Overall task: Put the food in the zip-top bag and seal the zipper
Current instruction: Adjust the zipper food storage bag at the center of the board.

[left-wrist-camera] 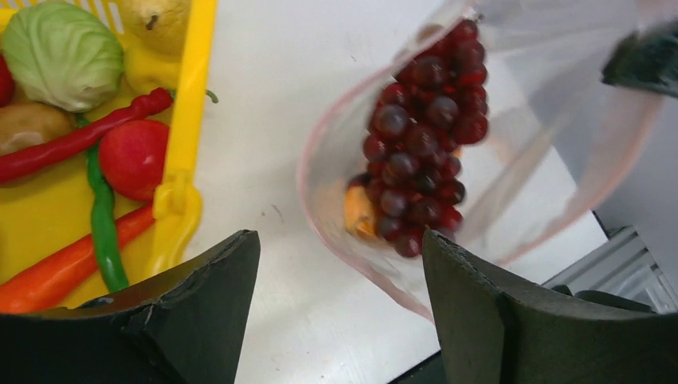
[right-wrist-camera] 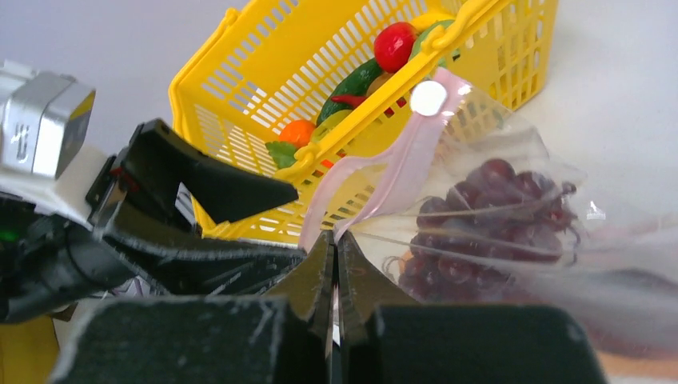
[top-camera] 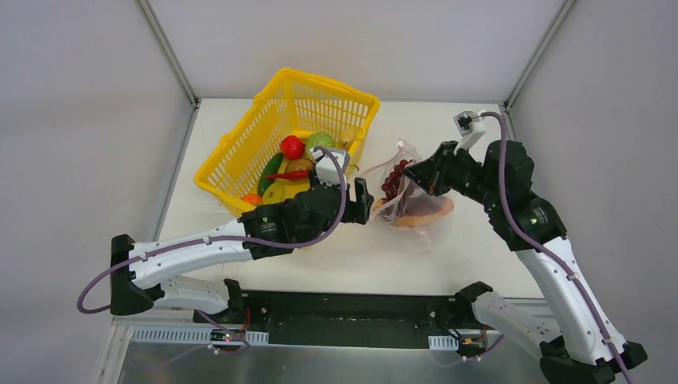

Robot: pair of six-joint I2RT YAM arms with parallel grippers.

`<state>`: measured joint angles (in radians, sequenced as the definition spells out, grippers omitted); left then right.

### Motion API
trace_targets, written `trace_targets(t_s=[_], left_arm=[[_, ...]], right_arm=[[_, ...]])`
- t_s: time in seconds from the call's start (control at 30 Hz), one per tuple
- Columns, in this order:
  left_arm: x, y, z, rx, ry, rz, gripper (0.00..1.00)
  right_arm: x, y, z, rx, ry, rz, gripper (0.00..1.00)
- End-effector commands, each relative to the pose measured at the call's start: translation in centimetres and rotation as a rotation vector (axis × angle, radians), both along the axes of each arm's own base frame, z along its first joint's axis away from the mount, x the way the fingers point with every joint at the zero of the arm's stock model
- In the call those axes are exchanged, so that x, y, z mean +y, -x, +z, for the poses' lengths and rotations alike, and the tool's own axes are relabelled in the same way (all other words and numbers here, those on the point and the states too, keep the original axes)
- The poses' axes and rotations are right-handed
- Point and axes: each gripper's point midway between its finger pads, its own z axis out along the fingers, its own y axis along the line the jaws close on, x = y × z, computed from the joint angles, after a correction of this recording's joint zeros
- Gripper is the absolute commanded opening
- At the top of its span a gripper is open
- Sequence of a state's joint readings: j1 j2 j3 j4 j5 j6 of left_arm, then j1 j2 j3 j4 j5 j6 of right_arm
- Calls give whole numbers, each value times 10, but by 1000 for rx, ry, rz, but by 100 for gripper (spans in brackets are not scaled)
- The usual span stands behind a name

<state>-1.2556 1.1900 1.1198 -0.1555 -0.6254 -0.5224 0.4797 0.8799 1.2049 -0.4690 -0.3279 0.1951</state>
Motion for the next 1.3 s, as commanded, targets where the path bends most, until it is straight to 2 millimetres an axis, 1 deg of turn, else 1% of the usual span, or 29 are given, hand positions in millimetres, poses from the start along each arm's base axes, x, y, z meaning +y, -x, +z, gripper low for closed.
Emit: trace_targets(t_s=[0.0,0.1,0.27,0.37,0.5,0.53,0.63,0.7,0.77,0.9,1.0,1.07,1.13,1.27], left_arm=[[15,-8,3,45,16,-19,75],[5,-12,0,78,-4,-95,73],[-15,-9,1,56,-71,-207,73],[-22,-8,3,64,-77,-264,68],[-21,-10,7,61,-62,-269,57],[-20,-11,8,60,-55,-268,53],[-17,-12,11,61,-52,-265,40],[-17,-11,12,58,-49,-267,25],[-18,-13,11,62,-50,-255,19],[-16,-22,8,93,-59,-186,12],[-12,-30,11,102,-27,-109,4],[-13,-33,13,100,9,-85,0],[-19,-34,18,91,39,-98,0],[-22,-36,18,98,27,-94,0]], right_arm=[[6,11,16,-71,-24,79,0],[7,15,14,-63,-29,98,0],[5,21,10,-55,-28,103,0],[4,24,10,-61,-29,110,0],[5,30,13,-78,-31,133,0],[4,30,13,-81,-31,131,0],[3,28,12,-80,-30,115,0],[3,26,8,-66,-28,107,0],[2,22,3,-48,-29,87,0],[-2,16,-4,-9,-39,24,0],[-6,18,-10,10,-42,5,0],[-16,15,-15,38,-25,-70,0],[-29,11,-19,53,-1,-148,0],[-41,9,-22,73,7,-225,0]])
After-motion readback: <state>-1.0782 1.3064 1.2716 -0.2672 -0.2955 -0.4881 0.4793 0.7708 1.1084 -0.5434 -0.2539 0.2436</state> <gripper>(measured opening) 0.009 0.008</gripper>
